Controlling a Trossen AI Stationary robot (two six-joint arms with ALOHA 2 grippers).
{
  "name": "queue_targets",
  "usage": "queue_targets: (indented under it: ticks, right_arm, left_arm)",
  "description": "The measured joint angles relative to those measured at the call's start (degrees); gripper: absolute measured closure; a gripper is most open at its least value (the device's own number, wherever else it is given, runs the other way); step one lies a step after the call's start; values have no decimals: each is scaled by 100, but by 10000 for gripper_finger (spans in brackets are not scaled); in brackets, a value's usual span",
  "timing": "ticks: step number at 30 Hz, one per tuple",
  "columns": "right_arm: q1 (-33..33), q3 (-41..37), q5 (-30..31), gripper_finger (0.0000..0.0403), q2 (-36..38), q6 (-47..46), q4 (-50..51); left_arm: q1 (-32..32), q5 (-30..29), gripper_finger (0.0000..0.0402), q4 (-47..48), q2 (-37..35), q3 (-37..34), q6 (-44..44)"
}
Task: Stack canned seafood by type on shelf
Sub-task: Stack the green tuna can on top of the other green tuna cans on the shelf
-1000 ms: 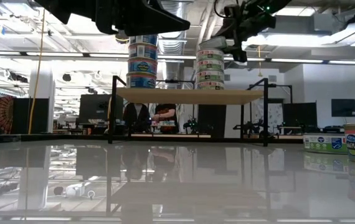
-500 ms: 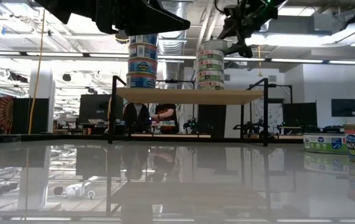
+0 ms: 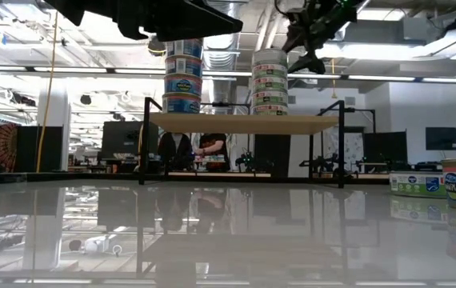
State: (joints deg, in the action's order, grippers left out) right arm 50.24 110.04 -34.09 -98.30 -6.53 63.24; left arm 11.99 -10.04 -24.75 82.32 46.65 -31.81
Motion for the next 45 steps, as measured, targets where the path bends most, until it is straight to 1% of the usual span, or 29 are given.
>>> queue_targets:
  ticks: [5, 9, 12, 15, 17, 21, 23, 25, 27, 29, 31, 34, 38, 41, 45]
  right_arm:
    - [52, 0, 383, 132, 266, 106, -74]
    - [-63, 0, 519, 132, 593, 246, 232]
    - [-472, -197, 984, 132, 972, 557, 588]
    - [-1076, -768, 1646, 132, 1409, 615, 515]
    - [-1475, -1270, 1892, 132, 1718, 482, 298]
    - [-2175, -2401, 2312, 132, 2472, 123, -289]
    - [-2501, -3029, 2549, 132, 2824, -90, -688]
    - [-2841, -3634, 2710, 132, 3145, -315, -1066]
    - [-3217, -4133, 2911, 132, 3460, -579, -1372]
    - [-3642, -4539, 3233, 132, 3740, -779, -1549]
    - [-4115, -4896, 3727, 132, 3913, -982, -1555]
    - [-4776, -5316, 4290, 132, 4034, -1490, -1525]
    - [-5411, -5683, 4532, 132, 3915, -2340, -1177]
    - [-5635, -5985, 4648, 132, 3660, -2873, -797]
    - [-5653, -6369, 4642, 133, 3300, -3221, -430]
  left_arm:
    - [101, -520, 187, 0, 0, 0, -68]
    - [130, -554, 187, 59, -1, 0, 222]
    - [142, -493, 187, 296, -2, 0, 574]
    - [140, -556, 187, 390, -2, 1, 960]
    - [140, -725, 187, 559, -2, 73, 1216]
    - [149, -1345, 187, 1134, -2, 412, 1701]
    - [147, -1377, 187, 1382, -2, 549, 1826]
    - [147, -1187, 187, 1440, -2, 631, 1867]
    - [149, -858, 187, 1427, -2, 694, 1886]
    - [149, -505, 187, 1424, -2, 717, 1905]
    - [149, -171, 187, 1426, -2, 719, 1935]
    - [149, -58, 187, 1420, 1, 719, 2079]
    - [149, -299, 187, 1501, 13, 719, 2434]
    - [149, -486, 187, 1516, 13, 719, 2760]
    - [149, -567, 187, 1490, 13, 719, 2971]
